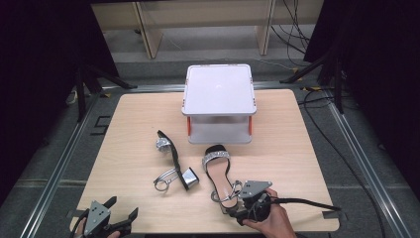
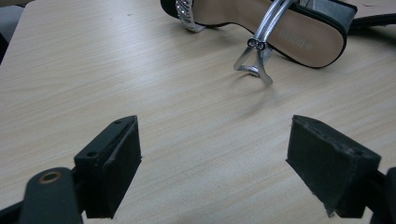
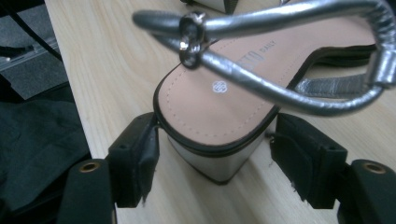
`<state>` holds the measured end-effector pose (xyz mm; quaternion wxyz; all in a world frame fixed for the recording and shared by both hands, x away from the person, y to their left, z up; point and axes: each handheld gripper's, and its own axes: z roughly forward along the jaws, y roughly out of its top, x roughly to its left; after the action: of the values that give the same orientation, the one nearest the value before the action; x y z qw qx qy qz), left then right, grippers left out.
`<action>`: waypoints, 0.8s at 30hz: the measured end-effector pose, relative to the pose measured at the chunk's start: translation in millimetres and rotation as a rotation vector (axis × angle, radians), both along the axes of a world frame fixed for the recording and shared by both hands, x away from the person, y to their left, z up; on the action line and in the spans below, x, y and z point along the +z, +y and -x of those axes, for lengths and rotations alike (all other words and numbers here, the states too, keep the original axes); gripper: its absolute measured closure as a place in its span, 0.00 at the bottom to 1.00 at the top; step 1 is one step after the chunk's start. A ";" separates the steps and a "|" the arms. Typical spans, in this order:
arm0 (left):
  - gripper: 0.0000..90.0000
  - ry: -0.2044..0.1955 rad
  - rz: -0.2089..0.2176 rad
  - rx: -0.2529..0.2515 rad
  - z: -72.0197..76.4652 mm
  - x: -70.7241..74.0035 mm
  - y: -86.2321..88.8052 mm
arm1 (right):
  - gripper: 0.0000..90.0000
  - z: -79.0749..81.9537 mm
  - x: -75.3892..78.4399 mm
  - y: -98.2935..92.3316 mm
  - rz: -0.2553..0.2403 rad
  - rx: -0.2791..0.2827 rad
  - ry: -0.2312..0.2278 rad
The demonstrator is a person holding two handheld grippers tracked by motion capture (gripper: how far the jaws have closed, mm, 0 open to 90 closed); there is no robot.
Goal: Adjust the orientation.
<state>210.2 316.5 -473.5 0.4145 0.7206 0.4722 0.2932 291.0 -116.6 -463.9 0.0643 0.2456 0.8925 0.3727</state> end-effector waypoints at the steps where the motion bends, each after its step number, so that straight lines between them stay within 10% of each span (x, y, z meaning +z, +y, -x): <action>1: 0.19 -0.001 -0.001 0.002 0.0 0.1 0.1 | 0.36 0.0 0.7 3.0 0.022 0.007 -0.019; 16: 0.19 0.000 -0.001 -0.003 -0.5 -0.5 1.0 | 0.36 7.1 -0.9 36.1 0.010 -0.010 -0.004; 24: 0.19 -0.009 0.010 0.003 1.1 -0.5 2.0 | 0.49 9.1 14.1 -0.7 0.005 -0.041 -0.038</action>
<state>209.2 318.4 -474.0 0.4197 0.7165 0.4728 0.2947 282.0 -117.3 -449.8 0.0893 0.2568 0.8868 0.3737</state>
